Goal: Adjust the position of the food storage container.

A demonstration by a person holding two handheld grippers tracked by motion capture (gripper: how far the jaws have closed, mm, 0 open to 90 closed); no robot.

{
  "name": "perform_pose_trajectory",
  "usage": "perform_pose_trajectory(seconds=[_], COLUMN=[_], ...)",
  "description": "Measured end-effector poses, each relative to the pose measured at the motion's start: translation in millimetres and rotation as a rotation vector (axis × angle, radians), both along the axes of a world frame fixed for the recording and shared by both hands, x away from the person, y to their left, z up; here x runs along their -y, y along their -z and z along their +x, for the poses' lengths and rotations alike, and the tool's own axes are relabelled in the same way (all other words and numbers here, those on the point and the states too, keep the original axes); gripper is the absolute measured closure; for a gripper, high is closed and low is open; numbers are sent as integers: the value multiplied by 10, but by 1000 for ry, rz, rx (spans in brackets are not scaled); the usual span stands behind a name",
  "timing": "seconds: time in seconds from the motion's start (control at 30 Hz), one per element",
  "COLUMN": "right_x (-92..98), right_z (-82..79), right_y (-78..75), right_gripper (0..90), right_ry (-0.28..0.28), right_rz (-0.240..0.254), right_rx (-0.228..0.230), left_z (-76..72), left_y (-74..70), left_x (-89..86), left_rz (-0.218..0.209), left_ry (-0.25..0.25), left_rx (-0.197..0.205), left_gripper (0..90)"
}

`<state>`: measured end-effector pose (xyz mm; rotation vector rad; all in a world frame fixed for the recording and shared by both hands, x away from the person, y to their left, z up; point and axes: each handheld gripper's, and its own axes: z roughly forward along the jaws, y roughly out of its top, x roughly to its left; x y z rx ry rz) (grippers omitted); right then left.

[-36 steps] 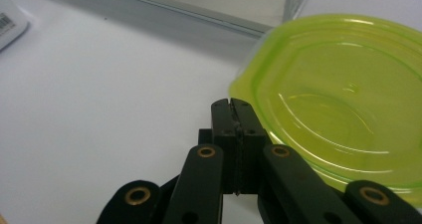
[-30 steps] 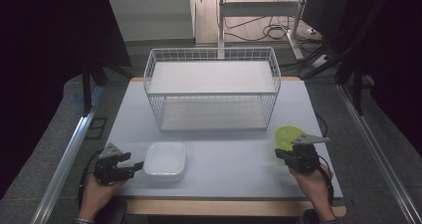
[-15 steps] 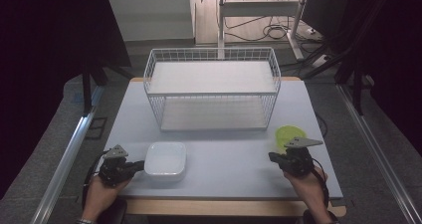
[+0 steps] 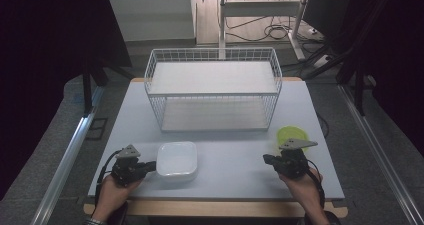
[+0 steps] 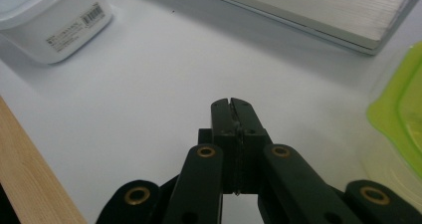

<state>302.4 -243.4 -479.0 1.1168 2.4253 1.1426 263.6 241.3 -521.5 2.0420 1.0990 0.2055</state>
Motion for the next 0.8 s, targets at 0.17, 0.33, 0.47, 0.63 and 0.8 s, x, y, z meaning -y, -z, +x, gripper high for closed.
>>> perform_pose_trajectory(seconds=[0.17,0.33,0.47,0.63,0.8], right_x=[-81,-145,-190,-292,-408], right_z=[5,16,20,44,60], right_y=[22,25,35,65,84], right_gripper=[894,894,894,894,893], right_ry=[-22,-30,-38,-54,-82], right_rz=[3,11,8,11,18], right_rx=[-17,-7,-6,-9,-1], left_z=[38,69,90,117,140], left_y=[-3,-12,-14,-16,-20], left_x=[98,195,262,369,479], left_rz=[-18,-23,-24,-27,-26], left_ry=[6,16,28,50,68], left_rx=[4,14,17,16,22], left_gripper=[881,883,884,884,884])
